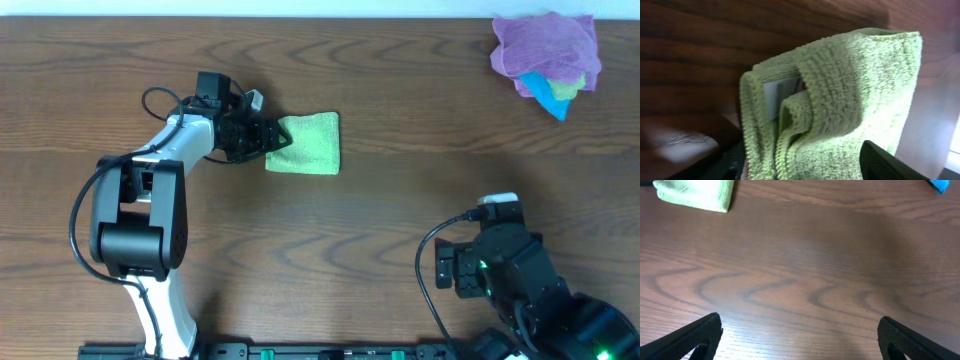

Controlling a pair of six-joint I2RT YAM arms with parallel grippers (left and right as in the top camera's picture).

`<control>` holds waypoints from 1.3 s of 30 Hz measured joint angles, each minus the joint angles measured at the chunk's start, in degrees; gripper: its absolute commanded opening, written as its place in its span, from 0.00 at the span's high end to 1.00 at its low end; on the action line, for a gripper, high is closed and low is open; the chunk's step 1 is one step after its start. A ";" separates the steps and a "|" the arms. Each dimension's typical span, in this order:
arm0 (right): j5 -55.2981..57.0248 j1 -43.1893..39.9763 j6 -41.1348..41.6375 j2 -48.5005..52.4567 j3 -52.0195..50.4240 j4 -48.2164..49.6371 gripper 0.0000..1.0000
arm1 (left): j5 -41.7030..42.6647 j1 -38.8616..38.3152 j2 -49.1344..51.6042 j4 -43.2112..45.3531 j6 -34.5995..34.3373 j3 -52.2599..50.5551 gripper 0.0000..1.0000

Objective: Fold the cloth
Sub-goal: 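Grasp the folded green cloth's left edge with the left gripper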

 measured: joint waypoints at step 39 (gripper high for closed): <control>-1.49 0.00 0.15 0.00 -0.04 -4.04 0.01 | 9.84 -6.95 8.13 10.99 -4.76 1.20 0.94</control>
